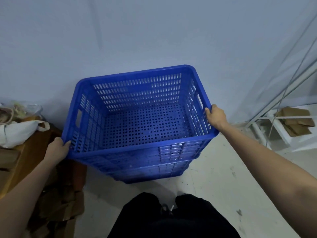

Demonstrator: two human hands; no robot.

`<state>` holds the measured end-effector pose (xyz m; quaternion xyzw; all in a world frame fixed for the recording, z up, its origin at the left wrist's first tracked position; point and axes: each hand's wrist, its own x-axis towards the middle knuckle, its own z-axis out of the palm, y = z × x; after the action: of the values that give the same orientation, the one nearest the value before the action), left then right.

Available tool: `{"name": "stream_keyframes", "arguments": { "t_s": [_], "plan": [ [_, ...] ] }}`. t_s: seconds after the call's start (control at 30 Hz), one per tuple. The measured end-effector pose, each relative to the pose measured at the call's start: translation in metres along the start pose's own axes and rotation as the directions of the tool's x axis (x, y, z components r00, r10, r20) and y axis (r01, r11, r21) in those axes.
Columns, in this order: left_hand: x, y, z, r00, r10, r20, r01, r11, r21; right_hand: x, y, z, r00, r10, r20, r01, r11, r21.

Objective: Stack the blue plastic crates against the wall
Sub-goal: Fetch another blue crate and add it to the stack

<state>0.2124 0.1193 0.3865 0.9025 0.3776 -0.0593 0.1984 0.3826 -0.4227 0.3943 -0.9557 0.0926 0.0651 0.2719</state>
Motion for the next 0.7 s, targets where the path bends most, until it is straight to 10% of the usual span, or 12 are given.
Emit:
{"name": "stream_keyframes", "arguments": {
  "t_s": [0.7],
  "plan": [
    [0.001, -0.001, 0.002, 0.999, -0.007, 0.037, 0.006, 1.0, 0.029, 0.002, 0.004, 0.009, 1.0, 0.01, 0.005, -0.009, 0.984, -0.178]
  ]
}}
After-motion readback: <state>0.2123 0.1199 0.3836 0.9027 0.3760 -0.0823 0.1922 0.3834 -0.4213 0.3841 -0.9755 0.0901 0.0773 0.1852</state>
